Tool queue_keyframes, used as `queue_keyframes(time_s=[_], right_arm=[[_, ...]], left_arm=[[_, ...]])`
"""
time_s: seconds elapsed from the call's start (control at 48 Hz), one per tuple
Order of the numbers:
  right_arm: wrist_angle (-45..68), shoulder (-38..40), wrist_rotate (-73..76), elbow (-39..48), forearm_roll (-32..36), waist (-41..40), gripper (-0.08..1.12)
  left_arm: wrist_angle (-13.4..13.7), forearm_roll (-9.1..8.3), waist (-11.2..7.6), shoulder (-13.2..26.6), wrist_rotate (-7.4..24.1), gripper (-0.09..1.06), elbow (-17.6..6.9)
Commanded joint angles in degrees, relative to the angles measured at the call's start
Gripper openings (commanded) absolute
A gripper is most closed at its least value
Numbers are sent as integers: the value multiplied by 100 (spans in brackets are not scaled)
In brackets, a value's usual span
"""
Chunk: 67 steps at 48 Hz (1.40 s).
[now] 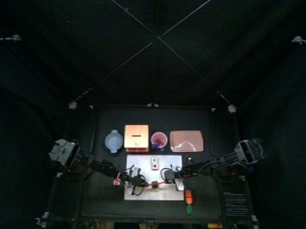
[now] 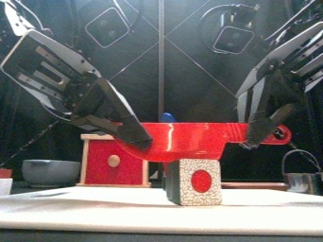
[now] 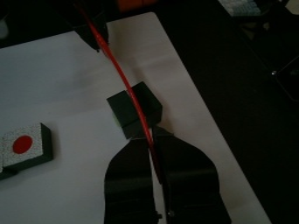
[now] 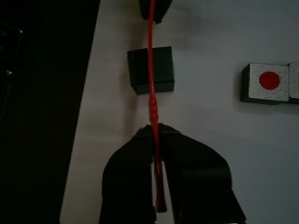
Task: Cut the sushi into 4 pieces with the knife
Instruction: Cut the sushi into 4 pieces
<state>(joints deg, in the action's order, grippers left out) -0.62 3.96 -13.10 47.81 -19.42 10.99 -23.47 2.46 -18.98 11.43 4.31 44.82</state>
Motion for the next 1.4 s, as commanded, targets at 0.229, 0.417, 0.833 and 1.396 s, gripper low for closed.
queue_keyframes(time_s=[0.229, 0.417, 0.833, 1.396], right_arm=[[114, -237, -18, -255, 35, -281, 6], [114, -97, -18, -290, 132, -369, 6], [88, -105, 0, -193, 62, -343, 6], [88, -703, 0, -211, -193, -378, 6]], left_arm=[[18, 18, -202, 176, 53, 19, -132], [123, 18, -158, 158, 62, 19, -158], [571, 149, 0, 105, 44, 19, -264], [527, 694, 747, 281, 62, 19, -299]])
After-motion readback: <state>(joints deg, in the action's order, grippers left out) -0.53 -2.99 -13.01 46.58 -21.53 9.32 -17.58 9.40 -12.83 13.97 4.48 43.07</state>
